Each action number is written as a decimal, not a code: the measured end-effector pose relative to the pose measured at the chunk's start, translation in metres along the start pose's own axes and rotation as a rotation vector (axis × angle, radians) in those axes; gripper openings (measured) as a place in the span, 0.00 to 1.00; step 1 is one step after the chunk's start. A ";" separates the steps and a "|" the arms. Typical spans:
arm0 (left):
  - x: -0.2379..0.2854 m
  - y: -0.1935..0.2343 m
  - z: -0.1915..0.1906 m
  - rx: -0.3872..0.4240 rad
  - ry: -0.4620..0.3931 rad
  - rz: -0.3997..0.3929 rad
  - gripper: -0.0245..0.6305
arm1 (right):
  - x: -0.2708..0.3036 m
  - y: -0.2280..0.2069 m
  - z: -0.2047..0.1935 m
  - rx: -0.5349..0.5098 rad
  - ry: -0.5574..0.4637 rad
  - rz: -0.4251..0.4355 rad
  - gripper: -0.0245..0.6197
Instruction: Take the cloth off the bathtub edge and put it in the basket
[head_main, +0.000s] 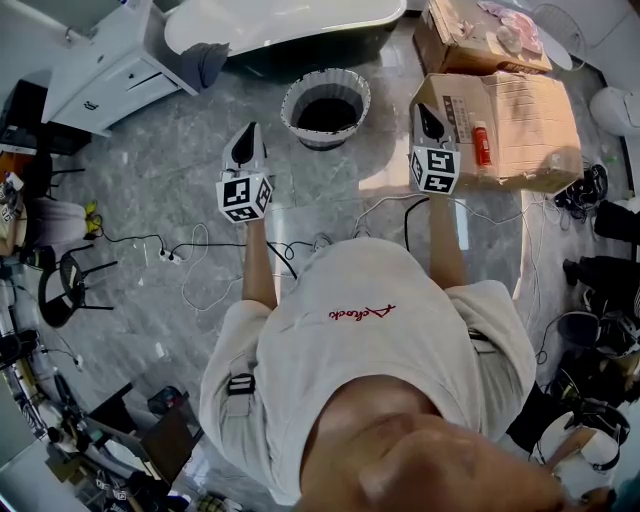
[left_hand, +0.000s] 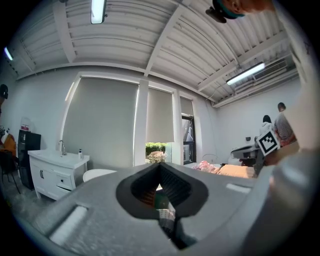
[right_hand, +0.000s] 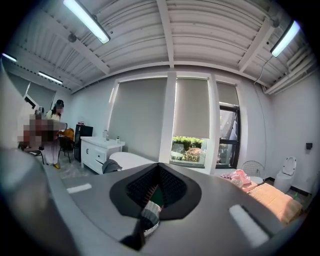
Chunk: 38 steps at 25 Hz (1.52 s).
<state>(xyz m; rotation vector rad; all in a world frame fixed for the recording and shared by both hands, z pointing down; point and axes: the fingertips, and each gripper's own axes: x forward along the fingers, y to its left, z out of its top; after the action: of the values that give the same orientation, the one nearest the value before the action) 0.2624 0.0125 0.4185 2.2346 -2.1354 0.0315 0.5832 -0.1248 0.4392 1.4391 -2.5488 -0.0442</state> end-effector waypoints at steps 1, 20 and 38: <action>-0.001 0.001 -0.001 0.001 0.001 -0.007 0.04 | -0.001 0.003 0.000 -0.002 0.000 -0.002 0.05; -0.056 0.081 -0.012 0.008 -0.007 -0.067 0.04 | 0.016 0.123 0.013 -0.057 0.014 0.043 0.05; -0.252 0.223 -0.012 -0.014 0.018 0.591 0.04 | 0.116 0.422 0.059 -0.187 -0.071 0.746 0.05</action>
<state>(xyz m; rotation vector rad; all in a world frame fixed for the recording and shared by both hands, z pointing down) 0.0282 0.2550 0.4233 1.5079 -2.6818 0.0581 0.1581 -0.0081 0.4565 0.3736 -2.8711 -0.2064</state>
